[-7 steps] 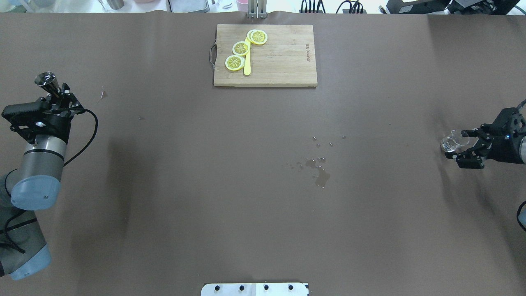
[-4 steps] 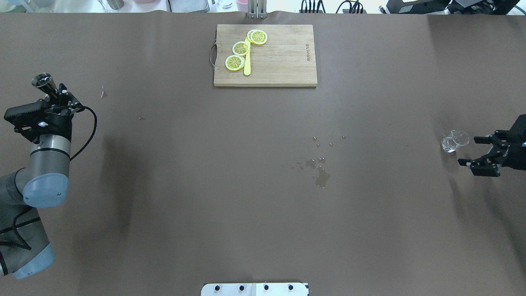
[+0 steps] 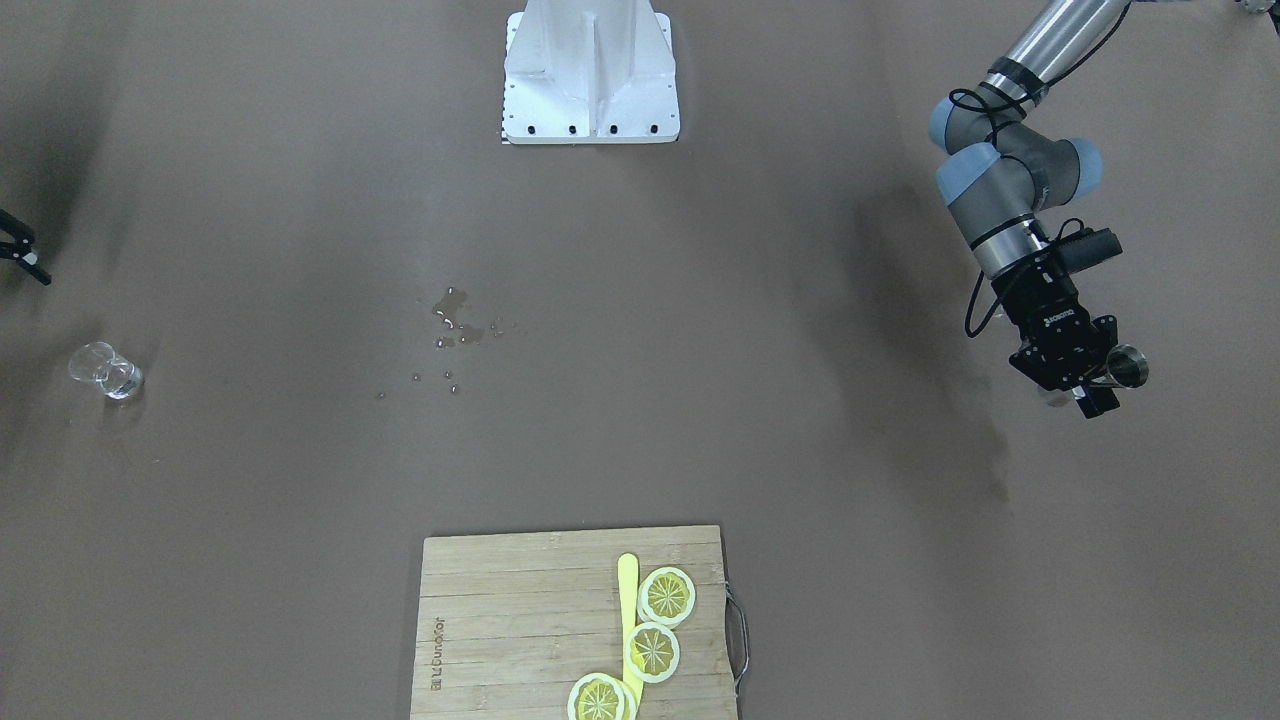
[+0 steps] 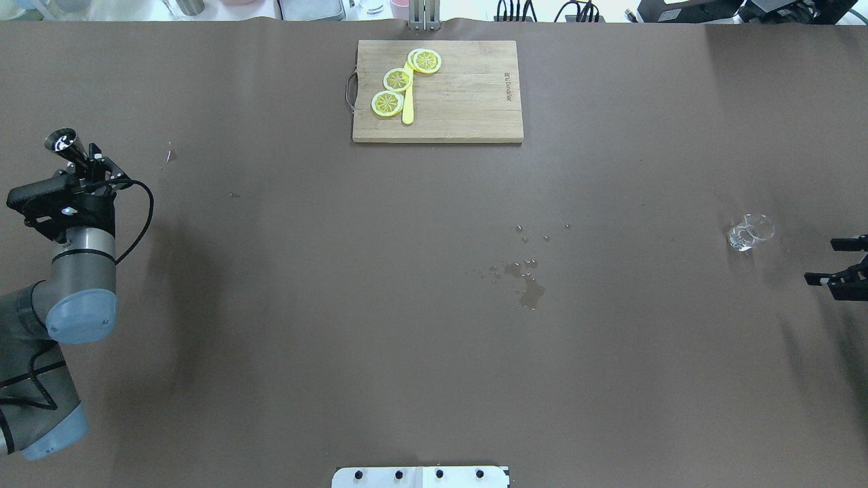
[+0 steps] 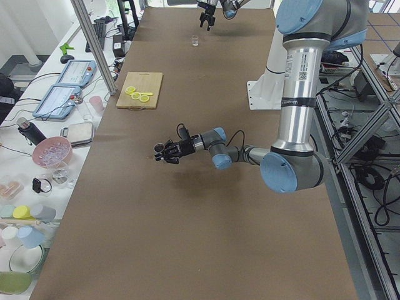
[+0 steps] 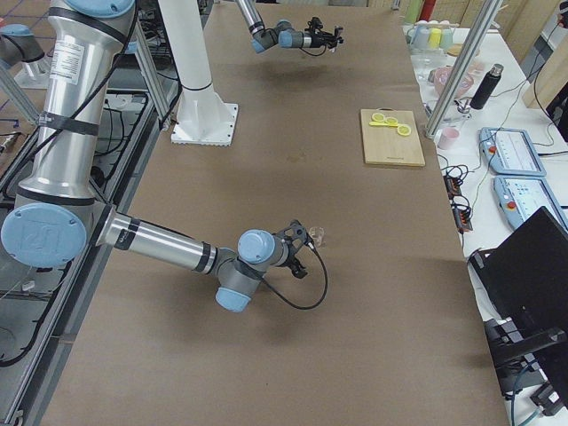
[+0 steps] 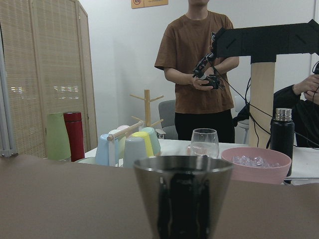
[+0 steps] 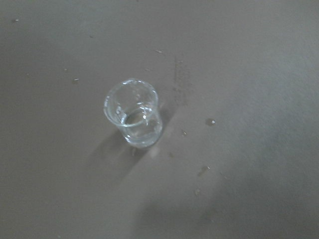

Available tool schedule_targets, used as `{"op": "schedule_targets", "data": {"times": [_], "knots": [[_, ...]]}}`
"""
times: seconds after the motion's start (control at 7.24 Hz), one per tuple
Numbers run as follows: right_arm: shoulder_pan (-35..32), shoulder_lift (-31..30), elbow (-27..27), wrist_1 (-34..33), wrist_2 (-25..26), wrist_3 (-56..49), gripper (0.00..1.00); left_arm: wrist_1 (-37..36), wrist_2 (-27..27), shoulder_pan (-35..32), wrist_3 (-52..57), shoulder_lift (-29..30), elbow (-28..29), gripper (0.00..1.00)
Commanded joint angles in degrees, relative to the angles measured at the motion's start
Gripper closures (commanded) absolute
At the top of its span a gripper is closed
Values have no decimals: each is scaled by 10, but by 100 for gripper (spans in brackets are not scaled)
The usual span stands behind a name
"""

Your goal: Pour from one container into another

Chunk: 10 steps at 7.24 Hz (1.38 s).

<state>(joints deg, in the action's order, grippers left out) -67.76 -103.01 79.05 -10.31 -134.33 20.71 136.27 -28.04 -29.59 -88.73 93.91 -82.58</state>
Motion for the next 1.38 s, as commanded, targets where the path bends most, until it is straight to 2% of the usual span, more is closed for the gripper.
{"op": "schedule_targets", "data": {"times": [0.0,0.41,0.69,0.83,0.97,1.24], "knots": [[-68,5,0,-143,-79,-6,0,-75,12,5,-80,5,5,100],[-92,-4,-4,-279,-64,-39,0,-94,11,5,-104,13,21,100],[-126,24,0,-399,18,-112,0,-95,10,5,-126,25,38,98],[-131,39,-7,-448,30,-148,0,-101,10,5,-129,29,43,96],[-146,56,-4,-513,62,-205,0,-105,10,5,-136,29,45,90],[-180,94,-6,-624,65,-213,0,-109,10,5,-137,29,46,76]]}}
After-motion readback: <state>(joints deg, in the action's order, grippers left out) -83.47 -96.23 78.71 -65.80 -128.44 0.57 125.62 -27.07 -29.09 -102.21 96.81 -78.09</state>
